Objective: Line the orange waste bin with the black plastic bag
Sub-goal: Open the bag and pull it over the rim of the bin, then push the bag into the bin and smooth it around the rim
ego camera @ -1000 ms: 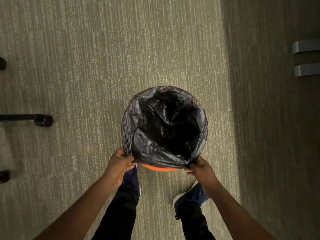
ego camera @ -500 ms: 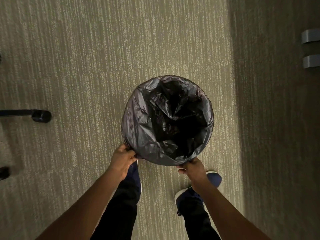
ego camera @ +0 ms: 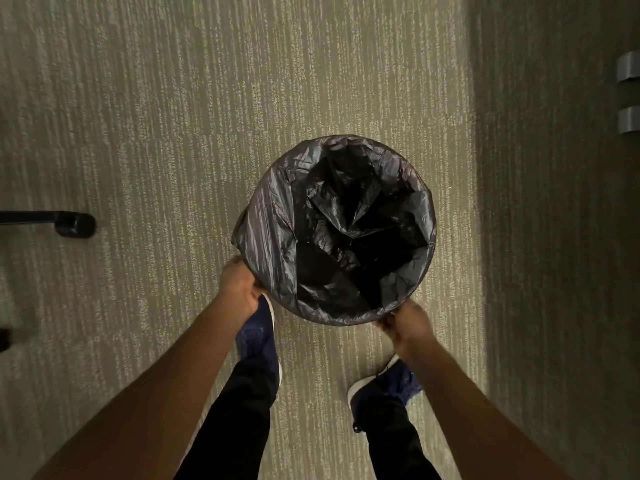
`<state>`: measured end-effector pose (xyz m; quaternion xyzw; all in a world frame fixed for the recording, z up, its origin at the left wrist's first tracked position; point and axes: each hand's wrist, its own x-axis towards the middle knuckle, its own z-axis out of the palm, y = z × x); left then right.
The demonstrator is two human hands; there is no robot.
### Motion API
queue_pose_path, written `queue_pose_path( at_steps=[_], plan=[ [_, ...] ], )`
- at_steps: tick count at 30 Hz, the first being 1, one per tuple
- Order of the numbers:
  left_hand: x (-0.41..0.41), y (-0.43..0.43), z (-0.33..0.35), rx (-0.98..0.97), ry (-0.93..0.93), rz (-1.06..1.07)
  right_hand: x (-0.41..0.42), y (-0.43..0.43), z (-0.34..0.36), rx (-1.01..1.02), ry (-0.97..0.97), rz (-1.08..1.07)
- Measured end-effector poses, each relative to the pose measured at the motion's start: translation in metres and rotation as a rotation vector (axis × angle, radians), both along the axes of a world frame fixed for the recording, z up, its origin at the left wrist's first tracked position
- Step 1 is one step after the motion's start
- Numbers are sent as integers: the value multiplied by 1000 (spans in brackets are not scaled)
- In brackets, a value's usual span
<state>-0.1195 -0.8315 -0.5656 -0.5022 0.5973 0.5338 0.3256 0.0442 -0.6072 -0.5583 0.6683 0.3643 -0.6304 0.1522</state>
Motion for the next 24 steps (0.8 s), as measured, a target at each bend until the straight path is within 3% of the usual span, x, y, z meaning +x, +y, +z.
queue_pose_path(
  at_steps=[4, 8, 10, 18, 21, 24],
  plan=[
    [-15, -11, 20, 112, 128, 100, -19, 41, 13, 104, 50, -245],
    [-21, -9, 30, 211, 201, 34, -40, 53, 27, 226, 128, 43],
    [-24, -1, 29, 170, 169, 17, -47, 48, 31, 299, 114, 126],
    [-39, 14, 16, 88, -122, -87, -51, 35, 27, 367, 115, 81],
    [-42, 12, 19, 48, -124, -123, -54, 37, 37, 686, 31, 270],
    [-46, 9, 26, -26, -66, -152, -68, 35, 55, 1151, 234, 660]
  ],
)
